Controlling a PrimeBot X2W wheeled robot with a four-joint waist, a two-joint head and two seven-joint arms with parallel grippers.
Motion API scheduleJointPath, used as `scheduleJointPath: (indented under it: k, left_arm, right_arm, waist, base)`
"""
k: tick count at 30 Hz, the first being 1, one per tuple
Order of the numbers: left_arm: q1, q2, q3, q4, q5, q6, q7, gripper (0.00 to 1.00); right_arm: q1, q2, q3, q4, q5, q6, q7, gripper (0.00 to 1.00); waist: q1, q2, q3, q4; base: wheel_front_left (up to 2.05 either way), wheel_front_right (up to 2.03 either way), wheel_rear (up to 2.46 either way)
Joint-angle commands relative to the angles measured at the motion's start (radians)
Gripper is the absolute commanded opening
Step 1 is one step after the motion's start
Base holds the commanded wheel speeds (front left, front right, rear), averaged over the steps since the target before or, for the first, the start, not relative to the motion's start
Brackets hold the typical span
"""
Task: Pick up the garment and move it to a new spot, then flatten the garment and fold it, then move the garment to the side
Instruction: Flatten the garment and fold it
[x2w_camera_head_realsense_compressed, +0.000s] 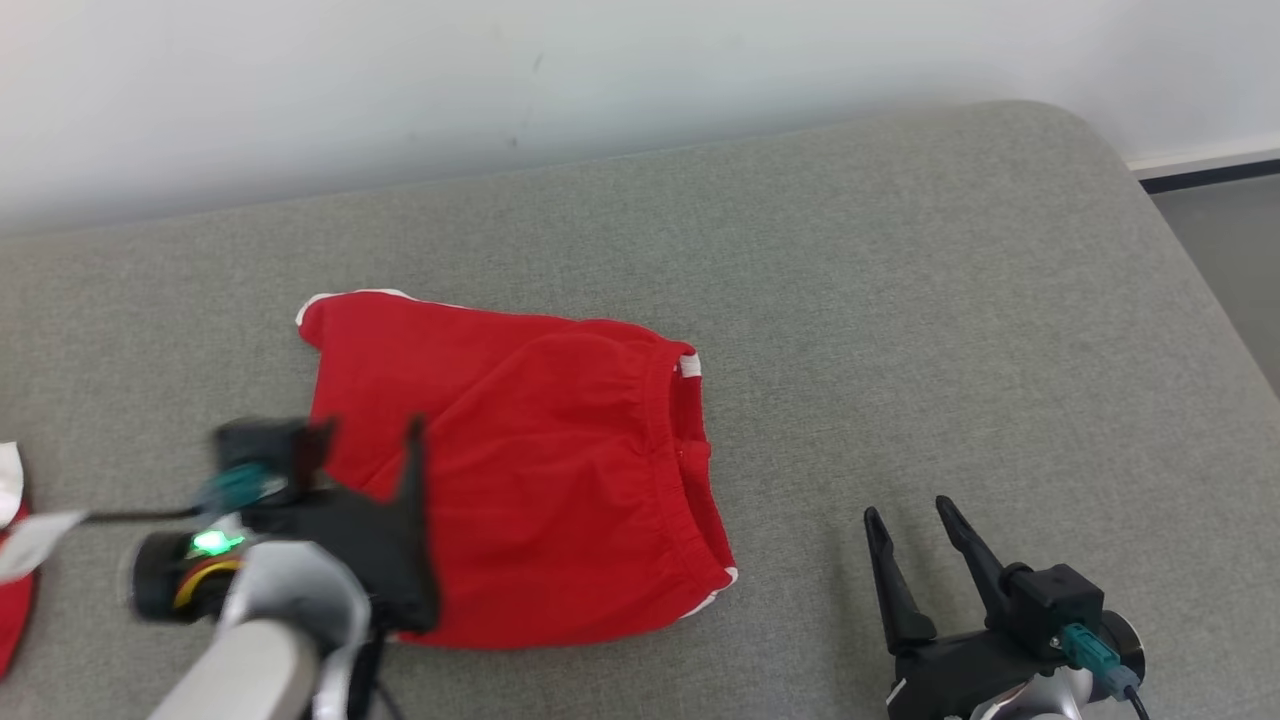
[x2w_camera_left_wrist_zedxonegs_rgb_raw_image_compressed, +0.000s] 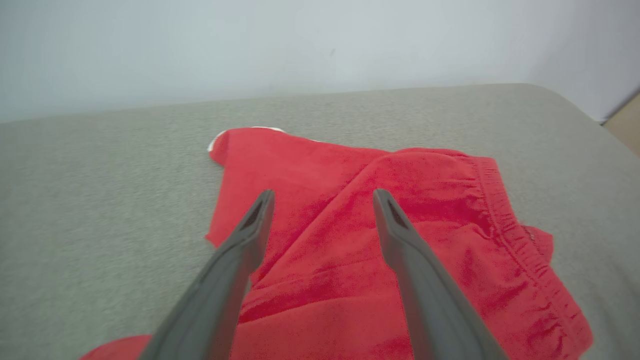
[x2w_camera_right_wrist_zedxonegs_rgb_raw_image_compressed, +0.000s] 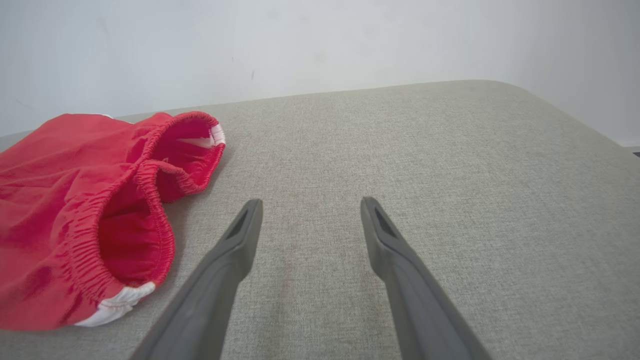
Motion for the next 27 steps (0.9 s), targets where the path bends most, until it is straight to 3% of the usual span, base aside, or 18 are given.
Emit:
scheduleJointPath:
  k: [1, 5, 10, 19, 27]
  left_arm:
    - [-0.031, -0.022, -0.033, 0.027, 0.002, -0.023, 0.026, 1.00]
    - [-0.156, -0.095, -0.131, 0.160, 0.000, -0.108, 0.117, 1.00]
    - [-0.282, -0.173, -0.179, 0.341, 0.002, -0.164, 0.168, 1.00]
    - [-0.397, -0.233, -0.190, 0.536, 0.009, -0.186, 0.161, 1.00]
    - [-0.429, -0.254, -0.219, 0.649, 0.031, -0.188, 0.160, 1.00]
  right_arm:
    - [-0.002, 0.000, 0.005, 0.001, -0.002, -0.002, 0.001, 1.00]
    - [-0.017, 0.000, 0.024, 0.000, 0.007, -0.002, 0.000, 1.00]
    - [-0.022, 0.003, 0.041, 0.009, 0.017, -0.002, -0.010, 1.00]
    - [-0.040, 0.014, 0.052, 0.038, 0.038, -0.002, -0.038, 1.00]
    - [-0.052, 0.017, 0.057, 0.063, 0.048, -0.002, -0.053, 1.00]
  waist:
    - [0.0000, 0.0000, -0.002, -0.006]
    - [0.0000, 0.0000, 0.008, -0.036]
    - [0.0000, 0.0000, 0.035, -0.099]
    - [0.0000, 0.0000, 0.086, -0.208]
    - [0.0000, 0.0000, 0.102, -0.238]
  base:
    - [0.00, 0.00, 0.00]
    - [0.00, 0.00, 0.00]
    - [0.00, 0.00, 0.00]
    - [0.00, 0.00, 0.00]
    - [0.00, 0.00, 0.00]
